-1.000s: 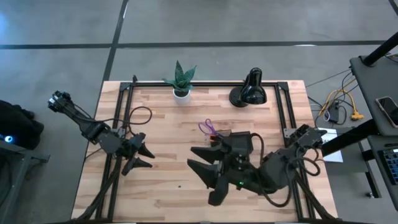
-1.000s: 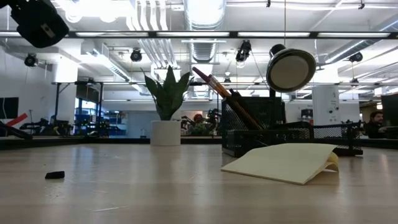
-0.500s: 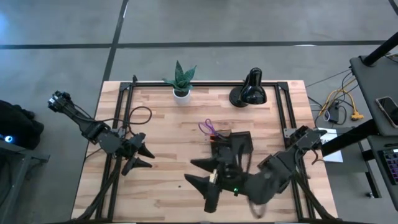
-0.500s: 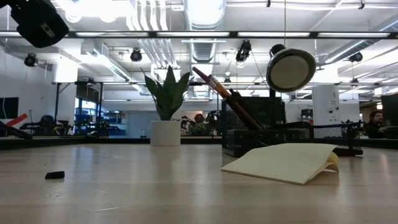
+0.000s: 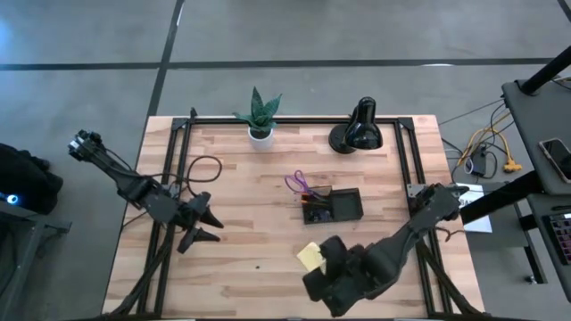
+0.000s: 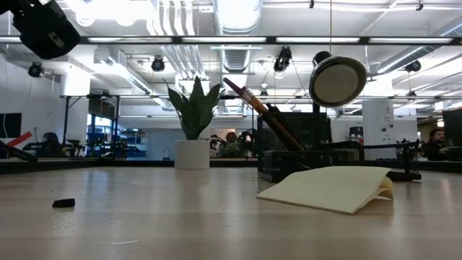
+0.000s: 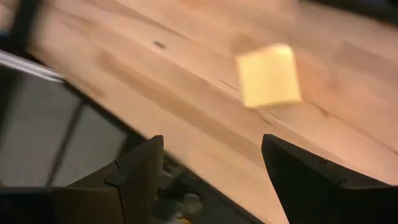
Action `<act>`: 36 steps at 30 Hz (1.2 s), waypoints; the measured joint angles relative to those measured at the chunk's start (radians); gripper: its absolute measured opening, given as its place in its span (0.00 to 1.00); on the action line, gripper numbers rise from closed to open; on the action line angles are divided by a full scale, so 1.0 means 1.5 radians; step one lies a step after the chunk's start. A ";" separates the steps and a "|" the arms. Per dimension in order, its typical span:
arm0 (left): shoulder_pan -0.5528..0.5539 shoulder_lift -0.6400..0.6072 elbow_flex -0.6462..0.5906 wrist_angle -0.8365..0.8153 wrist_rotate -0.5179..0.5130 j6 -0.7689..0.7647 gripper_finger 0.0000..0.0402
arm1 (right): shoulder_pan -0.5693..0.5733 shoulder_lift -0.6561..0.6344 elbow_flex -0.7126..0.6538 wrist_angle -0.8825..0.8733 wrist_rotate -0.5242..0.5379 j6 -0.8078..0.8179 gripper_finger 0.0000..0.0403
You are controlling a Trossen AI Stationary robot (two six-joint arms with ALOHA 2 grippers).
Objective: Pick and place office supplies into organizer
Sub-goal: Put the yellow sticky note into the black desk organizer
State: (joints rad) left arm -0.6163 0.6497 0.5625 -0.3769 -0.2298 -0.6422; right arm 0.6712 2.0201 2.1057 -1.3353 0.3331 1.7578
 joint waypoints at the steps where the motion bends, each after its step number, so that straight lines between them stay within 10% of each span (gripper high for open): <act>1: 0.000 0.004 0.000 0.000 0.000 0.000 0.45 | 0.000 0.000 -0.022 0.002 -0.016 0.012 0.65; 14: 0.000 0.038 -0.001 0.001 0.001 -0.005 0.45 | -0.057 0.000 -0.325 0.270 -0.120 0.010 0.65; 36: 0.000 0.047 0.011 0.031 0.018 -0.006 0.45 | -0.132 -0.015 -0.486 0.390 -0.158 -0.175 0.65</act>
State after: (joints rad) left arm -0.6163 0.7197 0.5793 -0.3311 -0.2031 -0.6515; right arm 0.4728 1.9980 1.3774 -0.7511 0.0963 1.4952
